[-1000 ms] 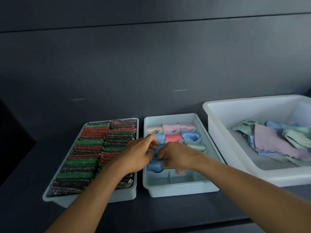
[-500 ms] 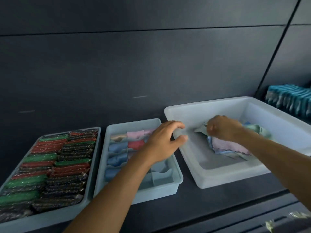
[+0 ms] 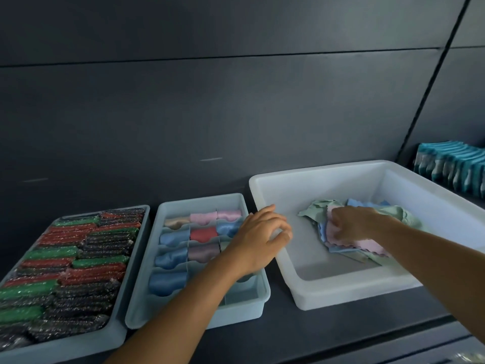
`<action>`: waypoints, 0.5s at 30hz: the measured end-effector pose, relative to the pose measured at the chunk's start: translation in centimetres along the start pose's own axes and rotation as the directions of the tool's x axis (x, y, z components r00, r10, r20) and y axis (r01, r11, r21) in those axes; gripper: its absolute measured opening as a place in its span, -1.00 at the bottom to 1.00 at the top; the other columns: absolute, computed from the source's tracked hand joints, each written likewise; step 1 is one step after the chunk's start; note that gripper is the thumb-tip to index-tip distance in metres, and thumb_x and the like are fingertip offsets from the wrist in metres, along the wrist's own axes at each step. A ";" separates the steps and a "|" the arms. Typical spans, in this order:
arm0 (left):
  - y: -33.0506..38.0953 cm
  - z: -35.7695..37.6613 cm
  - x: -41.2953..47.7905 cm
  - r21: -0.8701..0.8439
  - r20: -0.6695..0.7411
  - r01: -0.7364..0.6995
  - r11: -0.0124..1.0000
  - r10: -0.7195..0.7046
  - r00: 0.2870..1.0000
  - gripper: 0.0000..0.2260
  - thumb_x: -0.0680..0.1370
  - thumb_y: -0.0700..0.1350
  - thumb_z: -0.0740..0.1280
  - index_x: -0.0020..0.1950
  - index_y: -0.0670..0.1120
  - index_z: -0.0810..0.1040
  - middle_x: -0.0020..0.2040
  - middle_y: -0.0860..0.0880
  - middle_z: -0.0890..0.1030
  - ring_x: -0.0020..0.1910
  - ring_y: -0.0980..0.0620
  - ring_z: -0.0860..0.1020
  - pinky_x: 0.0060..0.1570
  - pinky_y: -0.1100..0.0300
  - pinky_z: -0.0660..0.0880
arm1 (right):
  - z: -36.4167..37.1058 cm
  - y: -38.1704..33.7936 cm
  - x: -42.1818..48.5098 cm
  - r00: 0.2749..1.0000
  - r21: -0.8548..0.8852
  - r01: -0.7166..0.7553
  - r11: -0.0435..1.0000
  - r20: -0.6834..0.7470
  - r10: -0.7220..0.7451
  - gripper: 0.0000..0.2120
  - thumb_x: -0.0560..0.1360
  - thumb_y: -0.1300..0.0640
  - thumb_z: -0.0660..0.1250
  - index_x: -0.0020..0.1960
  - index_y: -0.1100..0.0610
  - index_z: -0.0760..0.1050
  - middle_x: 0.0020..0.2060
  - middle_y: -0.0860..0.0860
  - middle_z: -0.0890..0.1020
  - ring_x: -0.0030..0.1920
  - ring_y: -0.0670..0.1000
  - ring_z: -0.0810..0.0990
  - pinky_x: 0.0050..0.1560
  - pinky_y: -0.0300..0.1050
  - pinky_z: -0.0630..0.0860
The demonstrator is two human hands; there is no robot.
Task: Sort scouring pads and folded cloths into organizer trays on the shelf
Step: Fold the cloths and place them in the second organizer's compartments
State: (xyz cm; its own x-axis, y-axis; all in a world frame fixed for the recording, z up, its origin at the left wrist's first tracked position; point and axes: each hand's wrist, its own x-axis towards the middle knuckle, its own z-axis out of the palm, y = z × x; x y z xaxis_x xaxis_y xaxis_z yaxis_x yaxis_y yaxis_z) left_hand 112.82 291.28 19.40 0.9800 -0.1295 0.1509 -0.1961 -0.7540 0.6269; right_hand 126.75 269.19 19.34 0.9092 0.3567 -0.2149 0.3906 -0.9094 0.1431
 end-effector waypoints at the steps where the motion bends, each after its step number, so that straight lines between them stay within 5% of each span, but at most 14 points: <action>1: 0.0 0.0 0.0 -0.015 -0.006 0.000 1.000 0.000 1.000 -0.77 0.64 0.02 0.21 0.18 0.00 0.59 0.36 0.11 0.48 0.53 0.21 0.12 0.51 0.05 0.08 | 0.0 0.3 0.1 0.999 -0.011 0.014 1.000 0.047 -0.013 -0.65 0.31 -0.18 0.34 -0.03 -0.02 0.40 -0.16 -0.07 0.49 -0.12 0.05 0.49 -0.14 -0.08 0.42; 3: 0.0 0.2 0.0 -0.048 -0.025 0.000 0.999 -0.001 1.000 -0.79 0.64 -0.01 0.23 0.18 0.00 0.59 0.36 0.12 0.48 0.52 0.24 0.11 0.50 0.12 0.07 | -0.1 0.2 0.1 0.990 -0.072 0.047 0.996 0.137 -0.037 -0.61 0.30 -0.24 0.38 -0.03 -0.05 0.37 -0.14 -0.09 0.49 -0.08 0.03 0.51 -0.16 -0.10 0.37; 6: 0.2 0.1 0.0 -0.041 -0.040 0.005 0.999 -0.006 0.999 -0.79 0.64 -0.01 0.22 0.18 0.00 0.59 0.36 0.13 0.47 0.51 0.25 0.11 0.48 0.21 0.05 | -0.1 -0.5 0.5 0.997 -0.164 0.072 0.984 0.042 -0.066 -0.82 0.43 -0.02 0.25 0.02 -0.02 0.42 -0.12 -0.06 0.49 -0.10 0.04 0.46 -0.10 -0.11 0.42; 8: 0.3 0.0 -0.1 0.008 -0.034 0.001 1.000 0.000 0.999 -0.77 0.65 0.00 0.20 0.17 0.00 0.60 0.35 0.14 0.47 0.51 0.24 0.12 0.49 0.18 0.03 | -0.3 -0.9 0.2 0.997 -0.195 0.066 0.979 -0.026 -0.072 -0.77 0.50 0.00 0.18 0.10 0.04 0.46 -0.11 -0.01 0.49 -0.06 0.06 0.43 -0.07 -0.12 0.40; 11: 0.2 0.0 -0.2 0.102 -0.014 -0.032 0.994 0.034 0.999 -0.72 0.64 0.06 0.13 0.13 0.02 0.59 0.33 0.15 0.48 0.51 0.21 0.14 0.51 0.01 0.04 | -1.2 -0.5 -0.2 0.993 -0.033 0.069 0.997 -0.098 -0.072 -0.79 0.49 -0.07 0.25 -0.06 0.05 0.53 -0.17 0.02 0.50 0.02 0.12 0.55 -0.12 -0.16 0.33; 15: 0.5 -0.5 0.0 0.115 0.004 -0.017 0.993 0.017 1.000 -0.77 0.63 0.06 0.20 0.19 0.04 0.57 0.34 0.14 0.49 0.49 0.18 0.20 0.51 -0.01 0.02 | -2.3 0.3 0.1 0.959 0.283 0.253 0.925 -0.196 -0.203 -0.62 0.39 -0.14 0.27 -0.47 0.07 0.32 -0.47 -0.04 0.31 -0.36 0.01 0.35 -0.27 -0.11 0.35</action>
State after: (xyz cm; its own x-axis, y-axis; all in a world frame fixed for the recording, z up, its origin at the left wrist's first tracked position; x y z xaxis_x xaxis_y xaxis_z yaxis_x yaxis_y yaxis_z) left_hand 112.69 291.26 20.12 0.9767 -0.1446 0.1585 -0.2079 -0.8205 0.5325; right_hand 127.31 269.41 21.61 0.8215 0.5684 -0.0454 0.5507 -0.8116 -0.1951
